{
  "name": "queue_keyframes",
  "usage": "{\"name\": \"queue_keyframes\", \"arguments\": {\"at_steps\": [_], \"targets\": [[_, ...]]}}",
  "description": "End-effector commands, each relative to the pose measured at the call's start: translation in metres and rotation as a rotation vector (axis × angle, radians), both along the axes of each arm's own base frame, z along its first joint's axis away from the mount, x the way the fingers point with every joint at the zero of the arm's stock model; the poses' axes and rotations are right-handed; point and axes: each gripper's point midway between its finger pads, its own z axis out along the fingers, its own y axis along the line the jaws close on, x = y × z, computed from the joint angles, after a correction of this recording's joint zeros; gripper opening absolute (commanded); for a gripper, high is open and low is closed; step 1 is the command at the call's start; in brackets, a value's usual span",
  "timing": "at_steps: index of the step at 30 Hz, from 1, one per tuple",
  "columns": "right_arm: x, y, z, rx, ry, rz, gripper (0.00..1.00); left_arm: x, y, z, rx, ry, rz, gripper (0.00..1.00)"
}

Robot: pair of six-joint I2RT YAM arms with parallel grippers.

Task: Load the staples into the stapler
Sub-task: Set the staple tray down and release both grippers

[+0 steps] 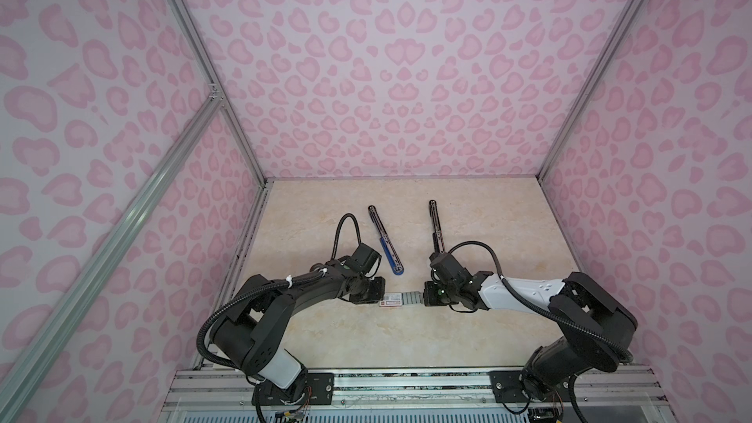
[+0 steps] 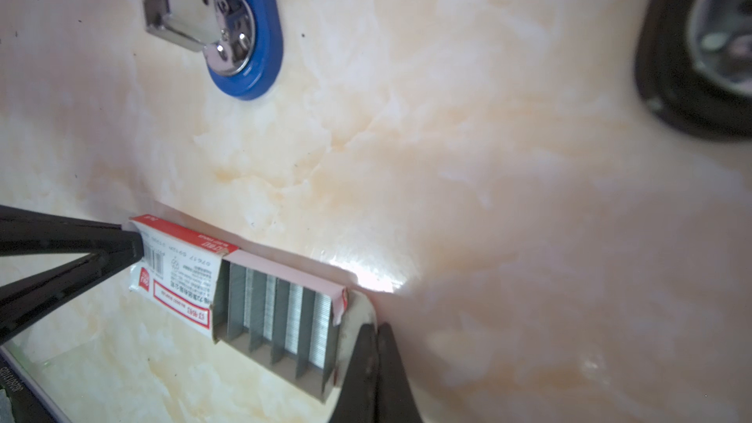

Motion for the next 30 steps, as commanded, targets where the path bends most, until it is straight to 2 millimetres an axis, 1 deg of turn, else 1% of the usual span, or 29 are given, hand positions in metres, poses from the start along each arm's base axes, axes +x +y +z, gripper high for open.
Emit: {"name": "queue_keyframes", "arguments": {"at_steps": [1, 12, 17, 22, 28, 30], "targets": [[-0.004, -0.013, -0.009, -0.056, 0.013, -0.025, 0.0, -0.003, 0.009, -0.002, 0.033, 0.009, 0.014, 0.03], [-0.003, -0.02, -0.009, -0.063, 0.012, -0.054, 0.0, -0.004, 0.018, -0.003, 0.055, 0.008, 0.022, 0.03], [-0.001, -0.024, -0.011, -0.051, 0.018, -0.084, 0.0, -0.004, 0.025, -0.003, 0.079, 0.005, 0.038, 0.03], [0.0, -0.022, -0.009, -0.035, 0.016, -0.091, 0.0, -0.002, 0.035, -0.001, 0.104, -0.003, 0.068, 0.03], [0.0, -0.02, -0.008, -0.025, 0.017, -0.085, 0.0, 0.0, 0.04, -0.001, 0.124, -0.005, 0.08, 0.03], [0.001, -0.018, -0.007, -0.02, 0.014, -0.085, 0.0, 0.001, 0.042, -0.001, 0.132, -0.008, 0.083, 0.06]]}}
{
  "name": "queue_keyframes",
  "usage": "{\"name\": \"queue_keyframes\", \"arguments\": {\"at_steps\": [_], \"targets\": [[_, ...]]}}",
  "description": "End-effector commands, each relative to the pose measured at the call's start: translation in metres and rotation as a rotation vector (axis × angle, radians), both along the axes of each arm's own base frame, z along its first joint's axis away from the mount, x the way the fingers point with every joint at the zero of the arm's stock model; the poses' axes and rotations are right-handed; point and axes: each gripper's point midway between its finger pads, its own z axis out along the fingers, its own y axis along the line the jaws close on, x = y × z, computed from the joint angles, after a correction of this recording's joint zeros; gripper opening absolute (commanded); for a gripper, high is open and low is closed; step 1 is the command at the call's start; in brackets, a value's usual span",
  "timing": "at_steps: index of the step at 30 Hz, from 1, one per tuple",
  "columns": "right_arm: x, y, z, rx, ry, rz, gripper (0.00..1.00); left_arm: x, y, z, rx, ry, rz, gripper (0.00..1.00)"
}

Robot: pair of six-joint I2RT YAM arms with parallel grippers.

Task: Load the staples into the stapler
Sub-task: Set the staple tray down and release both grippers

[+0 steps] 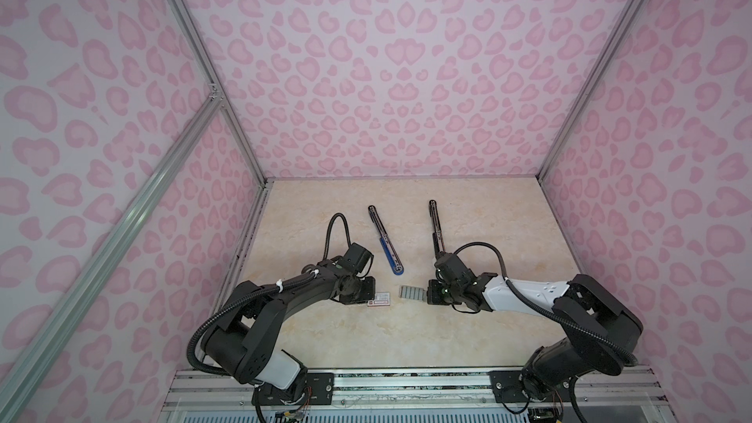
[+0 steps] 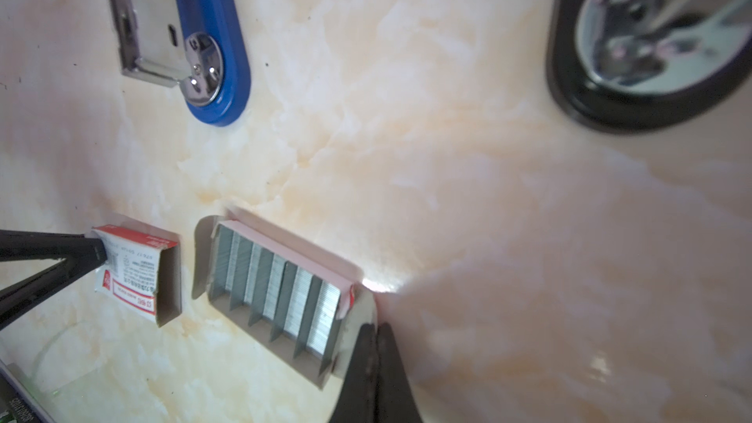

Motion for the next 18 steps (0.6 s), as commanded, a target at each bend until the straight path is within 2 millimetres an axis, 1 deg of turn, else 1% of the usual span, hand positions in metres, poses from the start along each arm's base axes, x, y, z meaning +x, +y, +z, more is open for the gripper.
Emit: {"name": "queue_keyframes", "arguments": {"at_steps": [1, 5, 9, 10, 15, 16, 18], "targets": [[-0.003, -0.007, -0.007, -0.032, 0.02, -0.015, 0.0, 0.0, 0.008, 0.001, 0.037, -0.005, 0.011, 0.06], [0.0, 0.0, -0.005, -0.01, 0.019, -0.011, 0.0, 0.001, 0.014, 0.002, 0.062, -0.014, 0.026, 0.06], [0.003, 0.006, -0.003, 0.003, 0.018, -0.004, 0.0, 0.003, 0.025, 0.003, 0.094, -0.019, 0.052, 0.06], [0.003, 0.008, -0.002, 0.005, 0.017, 0.004, 0.0, 0.003, 0.027, 0.003, 0.098, -0.02, 0.055, 0.07], [0.001, 0.016, -0.001, 0.034, 0.027, 0.034, 0.0, 0.006, 0.033, 0.009, 0.111, -0.038, 0.066, 0.29], [0.0, 0.017, -0.001, 0.036, 0.031, 0.037, 0.03, 0.007, 0.033, 0.01, 0.115, -0.04, 0.065, 0.34], [-0.001, 0.017, -0.001, 0.036, 0.031, 0.038, 0.11, 0.007, 0.033, 0.012, 0.118, -0.043, 0.059, 0.35]]}}
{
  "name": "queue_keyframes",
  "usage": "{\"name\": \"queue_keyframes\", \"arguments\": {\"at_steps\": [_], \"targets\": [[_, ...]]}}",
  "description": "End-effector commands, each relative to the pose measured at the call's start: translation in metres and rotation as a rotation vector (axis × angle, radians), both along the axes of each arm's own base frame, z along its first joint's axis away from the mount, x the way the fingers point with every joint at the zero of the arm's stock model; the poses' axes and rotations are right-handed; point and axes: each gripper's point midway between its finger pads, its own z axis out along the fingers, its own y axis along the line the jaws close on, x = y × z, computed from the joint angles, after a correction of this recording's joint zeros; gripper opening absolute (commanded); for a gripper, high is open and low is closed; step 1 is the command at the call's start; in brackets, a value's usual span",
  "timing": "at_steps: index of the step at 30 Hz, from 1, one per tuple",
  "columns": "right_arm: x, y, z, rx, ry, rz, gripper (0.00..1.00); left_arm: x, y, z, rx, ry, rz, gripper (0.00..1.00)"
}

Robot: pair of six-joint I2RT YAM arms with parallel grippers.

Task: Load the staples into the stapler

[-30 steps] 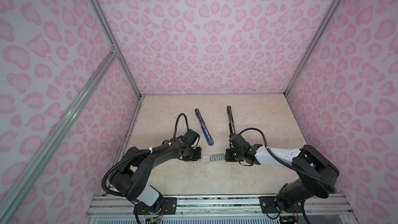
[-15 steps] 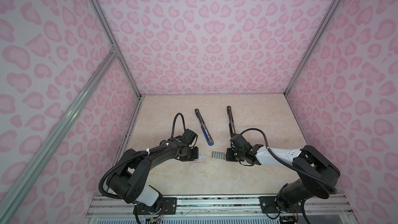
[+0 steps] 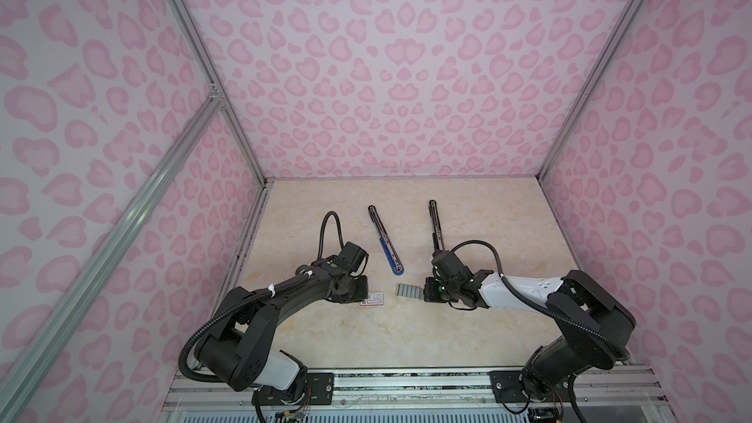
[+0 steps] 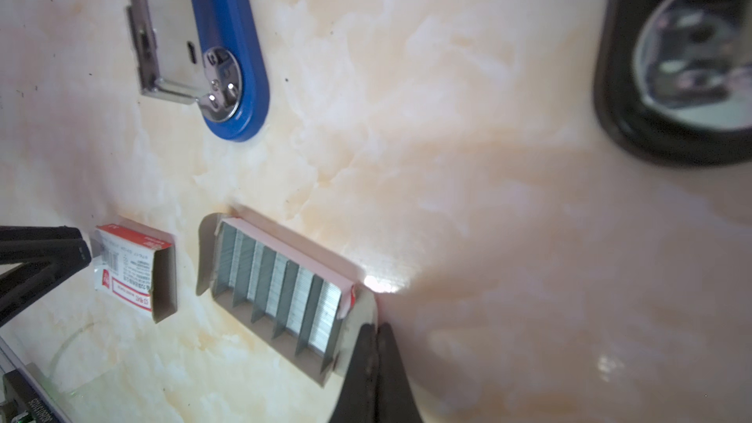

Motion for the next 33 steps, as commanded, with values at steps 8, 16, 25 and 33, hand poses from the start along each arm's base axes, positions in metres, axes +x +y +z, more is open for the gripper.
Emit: {"name": "queue_keyframes", "arguments": {"at_steps": [8, 16, 25, 33], "targets": [[-0.004, -0.007, 0.008, -0.012, -0.019, 0.011, 0.25, 0.006, -0.008, 0.023, -0.033, -0.029, -0.037, 0.41], [-0.005, -0.014, 0.011, -0.03, -0.029, 0.013, 0.19, 0.009, -0.041, 0.047, -0.119, -0.061, -0.133, 0.42], [-0.005, -0.008, 0.014, -0.01, -0.048, 0.023, 0.32, 0.006, -0.08, 0.048, -0.133, -0.044, -0.232, 0.42], [-0.004, -0.002, 0.003, -0.025, -0.026, 0.039, 0.29, 0.005, -0.104, 0.051, -0.171, -0.034, -0.283, 0.42]]}}
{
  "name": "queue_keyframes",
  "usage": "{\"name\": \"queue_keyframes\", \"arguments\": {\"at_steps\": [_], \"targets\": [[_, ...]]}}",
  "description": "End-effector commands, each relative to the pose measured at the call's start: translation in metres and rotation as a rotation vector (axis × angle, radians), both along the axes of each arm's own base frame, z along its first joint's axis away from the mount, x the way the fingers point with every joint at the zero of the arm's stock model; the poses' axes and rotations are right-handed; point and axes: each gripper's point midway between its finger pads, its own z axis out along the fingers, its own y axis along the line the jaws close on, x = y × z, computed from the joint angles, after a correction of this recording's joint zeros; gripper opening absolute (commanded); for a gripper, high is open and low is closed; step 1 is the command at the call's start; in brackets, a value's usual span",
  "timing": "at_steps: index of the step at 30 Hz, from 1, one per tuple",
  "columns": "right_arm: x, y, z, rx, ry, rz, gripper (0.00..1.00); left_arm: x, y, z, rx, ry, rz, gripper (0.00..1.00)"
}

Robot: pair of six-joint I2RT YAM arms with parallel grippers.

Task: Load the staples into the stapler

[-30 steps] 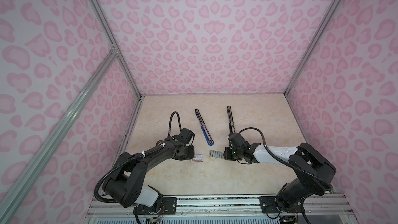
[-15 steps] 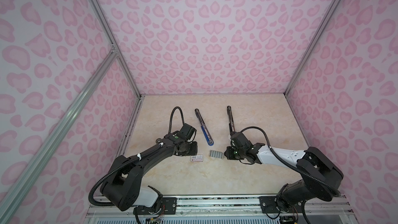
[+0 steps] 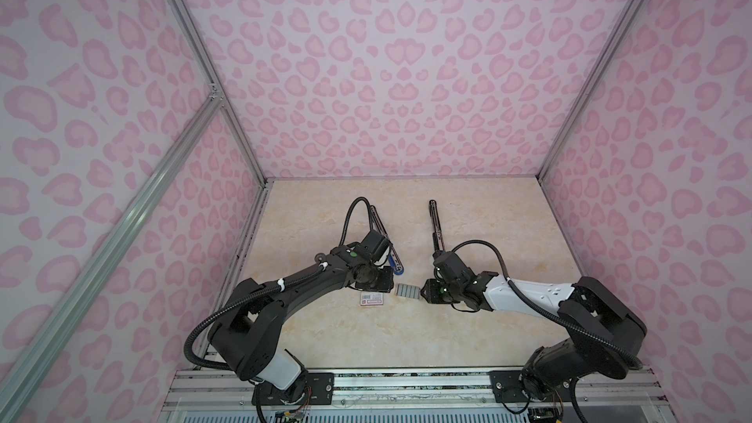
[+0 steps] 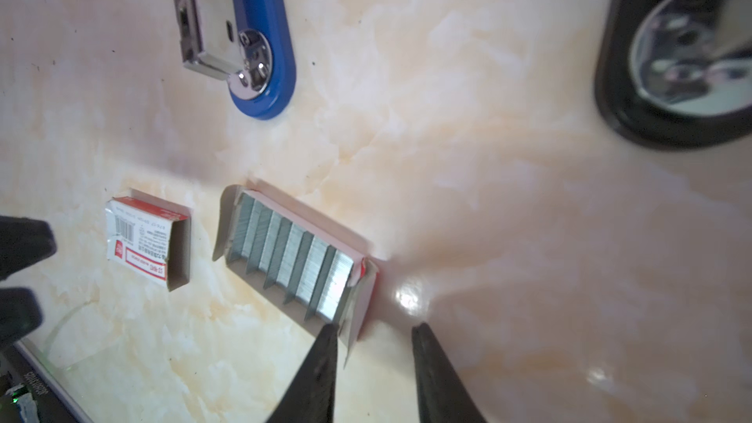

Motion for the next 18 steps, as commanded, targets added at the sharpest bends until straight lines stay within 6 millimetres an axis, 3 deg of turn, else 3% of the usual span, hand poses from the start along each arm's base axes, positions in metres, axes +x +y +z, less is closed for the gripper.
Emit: {"name": "queue_keyframes", "arguments": {"at_steps": [1, 6, 9, 12, 18], "targets": [[0.001, 0.001, -0.005, -0.005, 0.002, -0.001, 0.26, 0.001, -0.009, 0.002, -0.02, 0.002, -0.023, 0.42], [-0.004, -0.004, -0.011, -0.013, 0.014, -0.005, 0.13, 0.0, -0.016, 0.002, -0.032, 0.009, -0.04, 0.41], [-0.006, -0.004, -0.015, -0.009, 0.022, -0.003, 0.11, 0.0, -0.022, 0.002, -0.039, 0.016, -0.055, 0.41], [-0.007, -0.002, -0.018, 0.002, 0.03, -0.007, 0.12, -0.001, -0.026, 0.002, -0.042, 0.019, -0.066, 0.41], [-0.004, 0.0, -0.006, 0.024, 0.009, -0.007, 0.26, 0.003, -0.034, 0.004, -0.057, 0.02, -0.075, 0.41]]}}
